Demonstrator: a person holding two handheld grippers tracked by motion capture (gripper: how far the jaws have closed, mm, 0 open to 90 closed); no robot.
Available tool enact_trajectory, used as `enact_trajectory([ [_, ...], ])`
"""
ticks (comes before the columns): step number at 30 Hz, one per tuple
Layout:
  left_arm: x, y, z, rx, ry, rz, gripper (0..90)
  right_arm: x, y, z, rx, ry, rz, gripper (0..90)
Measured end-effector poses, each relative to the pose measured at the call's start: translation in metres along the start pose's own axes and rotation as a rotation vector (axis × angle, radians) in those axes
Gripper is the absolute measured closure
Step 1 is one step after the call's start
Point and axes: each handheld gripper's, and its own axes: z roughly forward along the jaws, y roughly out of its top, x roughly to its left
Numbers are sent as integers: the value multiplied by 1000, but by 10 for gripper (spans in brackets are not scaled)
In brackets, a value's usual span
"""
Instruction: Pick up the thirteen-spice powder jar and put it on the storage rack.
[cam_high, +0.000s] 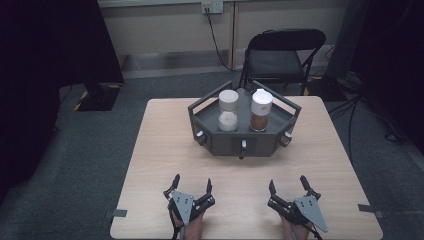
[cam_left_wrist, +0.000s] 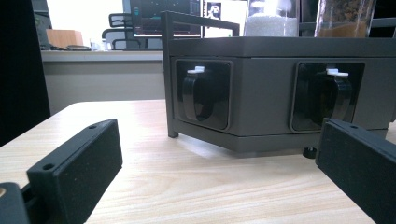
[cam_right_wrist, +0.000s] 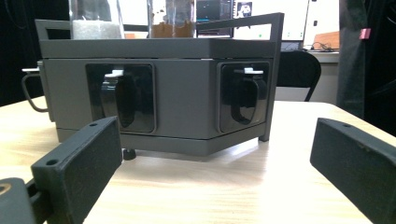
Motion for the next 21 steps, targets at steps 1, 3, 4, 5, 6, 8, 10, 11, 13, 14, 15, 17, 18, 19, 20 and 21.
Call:
enact_trajectory([
  [1, 0, 0, 0, 0, 0, 0, 0, 0, 0, 0, -1, 0, -1, 13],
  [3, 0, 0, 0, 0, 0, -1, 0, 0, 0, 0, 0, 0, -1, 13],
  [4, 0, 0, 0, 0, 0, -1, 0, 0, 0, 0, 0, 0, -1, 13],
  [5, 0, 0, 0, 0, 0, 0, 0, 0, 0, 0, -1, 0, -1, 13],
  [6, 0, 0, 0, 0, 0, 0, 0, 0, 0, 0, -1, 0, -1, 13],
  [8, 0, 0, 0, 0, 0, -1, 0, 0, 0, 0, -1, 0, -1, 13],
  [10, 0, 0, 0, 0, 0, 0, 0, 0, 0, 0, -1, 1, -1, 13],
  [11, 0, 0, 0, 0, 0, 0, 0, 0, 0, 0, 0, 2, 0, 13],
  [13, 0, 0, 0, 0, 0, 0, 0, -1, 0, 0, 0, 4, 0, 13],
  [14, 0, 0, 0, 0, 0, 0, 0, -1, 0, 0, 0, 8, 0, 13],
  [15, 0, 0, 0, 0, 0, 0, 0, -1, 0, 0, 0, 8, 0, 13],
  [17, 0, 0, 0, 0, 0, 0, 0, -1, 0, 0, 0, 8, 0, 13],
  [18, 0, 0, 0, 0, 0, 0, 0, -1, 0, 0, 0, 8, 0, 13],
  [19, 0, 0, 0, 0, 0, 0, 0, -1, 0, 0, 0, 6, 0, 13],
  [20, 0, 0, 0, 0, 0, 0, 0, -1, 0, 0, 0, 5, 0, 13],
  [21, 0, 0, 0, 0, 0, 0, 0, -1, 0, 0, 0, 5, 0, 13],
])
